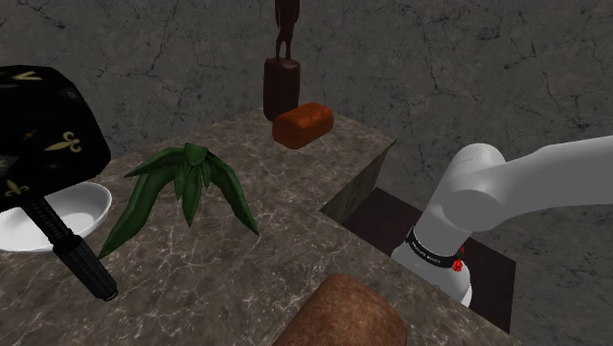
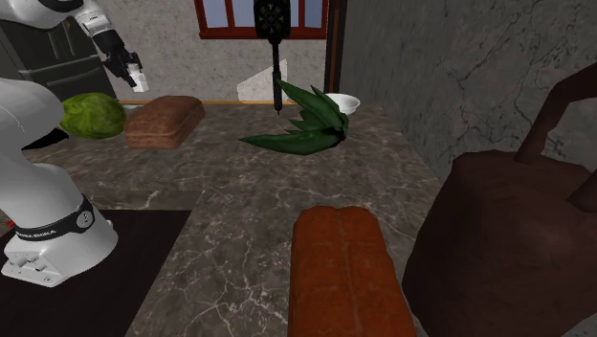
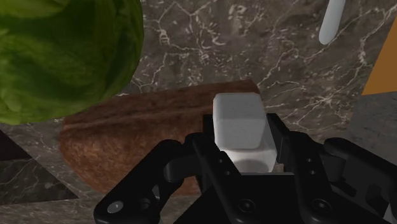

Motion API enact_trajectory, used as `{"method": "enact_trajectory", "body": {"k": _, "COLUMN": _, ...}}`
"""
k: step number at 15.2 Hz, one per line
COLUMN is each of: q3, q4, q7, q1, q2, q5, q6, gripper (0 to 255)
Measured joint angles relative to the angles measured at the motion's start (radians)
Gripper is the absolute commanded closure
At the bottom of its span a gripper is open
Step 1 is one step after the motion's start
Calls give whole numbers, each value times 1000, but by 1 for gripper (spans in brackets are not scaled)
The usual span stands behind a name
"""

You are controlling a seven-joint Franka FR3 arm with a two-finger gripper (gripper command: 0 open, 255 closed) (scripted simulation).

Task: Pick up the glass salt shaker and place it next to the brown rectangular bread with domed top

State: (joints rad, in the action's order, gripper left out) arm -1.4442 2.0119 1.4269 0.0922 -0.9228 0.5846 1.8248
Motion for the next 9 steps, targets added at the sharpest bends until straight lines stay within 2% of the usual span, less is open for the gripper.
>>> {"method": "enact_trajectory", "body": {"k": 9, "q3": -83, "q4": 56, "q7": 1, "q1": -22, "q2": -23, "q5": 54, "q6": 88, "gripper": 255}}
